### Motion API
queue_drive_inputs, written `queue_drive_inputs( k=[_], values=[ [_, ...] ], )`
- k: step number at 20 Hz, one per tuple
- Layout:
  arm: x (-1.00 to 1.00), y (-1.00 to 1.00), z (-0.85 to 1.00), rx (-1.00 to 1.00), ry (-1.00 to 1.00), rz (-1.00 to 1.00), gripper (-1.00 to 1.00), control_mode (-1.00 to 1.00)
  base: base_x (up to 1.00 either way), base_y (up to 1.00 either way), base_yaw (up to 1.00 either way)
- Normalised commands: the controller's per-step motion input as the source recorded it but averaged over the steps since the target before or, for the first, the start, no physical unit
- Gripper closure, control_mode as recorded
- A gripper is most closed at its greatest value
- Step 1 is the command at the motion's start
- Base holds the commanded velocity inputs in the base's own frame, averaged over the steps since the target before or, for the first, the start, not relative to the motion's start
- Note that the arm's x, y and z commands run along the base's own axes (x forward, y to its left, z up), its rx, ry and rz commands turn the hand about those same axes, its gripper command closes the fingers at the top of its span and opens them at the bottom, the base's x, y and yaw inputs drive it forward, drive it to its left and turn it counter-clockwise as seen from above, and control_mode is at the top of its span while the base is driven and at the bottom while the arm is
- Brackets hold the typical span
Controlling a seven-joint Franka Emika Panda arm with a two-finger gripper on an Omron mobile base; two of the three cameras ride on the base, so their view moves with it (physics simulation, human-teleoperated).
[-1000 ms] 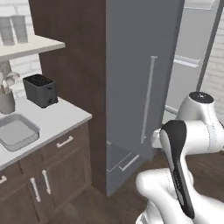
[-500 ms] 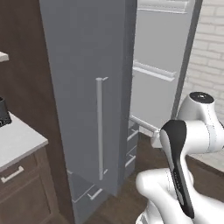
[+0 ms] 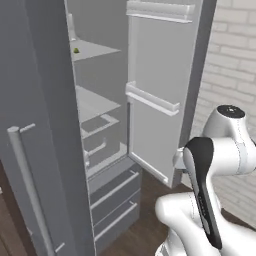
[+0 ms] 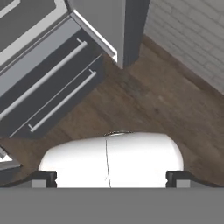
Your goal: Place one lemon wedge and one chicken drumstick in each tupperware on the nearby counter, to pack two identical lunches.
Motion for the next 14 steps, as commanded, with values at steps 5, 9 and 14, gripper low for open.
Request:
queue_drive_inputs(
  k=[5,9,14],
  values=[
    [0.00,0.00,0.00,0.00,0.00,0.00,-1.00,1.00,0.07,-0.08,0.62],
    [0.00,0.00,0.00,0.00,0.00,0.00,-1.00,1.00,0.00,0.05,0.65],
    [0.00,0.00,0.00,0.00,0.00,0.00,-1.00,1.00,0.09,-0.17,0.16]
  ],
)
